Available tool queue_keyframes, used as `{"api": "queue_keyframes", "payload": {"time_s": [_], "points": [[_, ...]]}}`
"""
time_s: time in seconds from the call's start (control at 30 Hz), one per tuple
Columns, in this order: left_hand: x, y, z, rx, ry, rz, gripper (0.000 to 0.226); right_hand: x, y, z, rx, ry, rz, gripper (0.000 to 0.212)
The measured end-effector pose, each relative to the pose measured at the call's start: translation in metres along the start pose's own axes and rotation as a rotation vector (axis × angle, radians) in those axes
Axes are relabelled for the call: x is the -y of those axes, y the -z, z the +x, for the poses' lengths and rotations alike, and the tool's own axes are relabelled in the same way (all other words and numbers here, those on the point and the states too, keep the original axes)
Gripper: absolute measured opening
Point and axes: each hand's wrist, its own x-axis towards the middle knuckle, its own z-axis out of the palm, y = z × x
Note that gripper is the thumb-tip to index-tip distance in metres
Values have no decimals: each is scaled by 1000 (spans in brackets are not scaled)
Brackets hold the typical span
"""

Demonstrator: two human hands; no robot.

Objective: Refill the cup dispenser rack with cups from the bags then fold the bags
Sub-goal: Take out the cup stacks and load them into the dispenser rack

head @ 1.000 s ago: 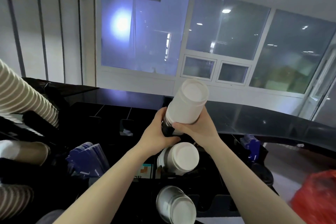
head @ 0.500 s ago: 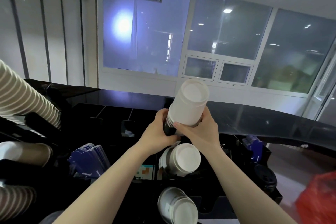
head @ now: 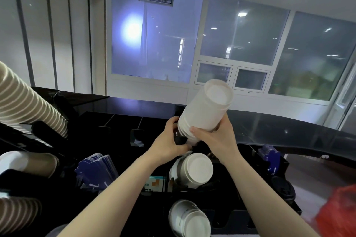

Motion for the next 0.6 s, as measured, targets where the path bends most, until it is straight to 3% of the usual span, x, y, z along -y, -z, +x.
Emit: {"api": "queue_keyframes", "payload": {"time_s": [0.1, 0.3, 0.47, 0.6], "points": [[-2, 0, 0, 10, -9, -30, 96, 14, 10, 1, 6, 34, 55, 80], [-24, 1, -20, -54, -110, -47, 77, 46, 21, -17, 48, 131, 75, 74], [-63, 3, -51, -190, -332, -133, 91, 68, 36, -42, 105, 232, 230, 50], [-76, 4, -77, -245, -382, -140, 95, 75, 45, -61, 240, 184, 271, 49]]}}
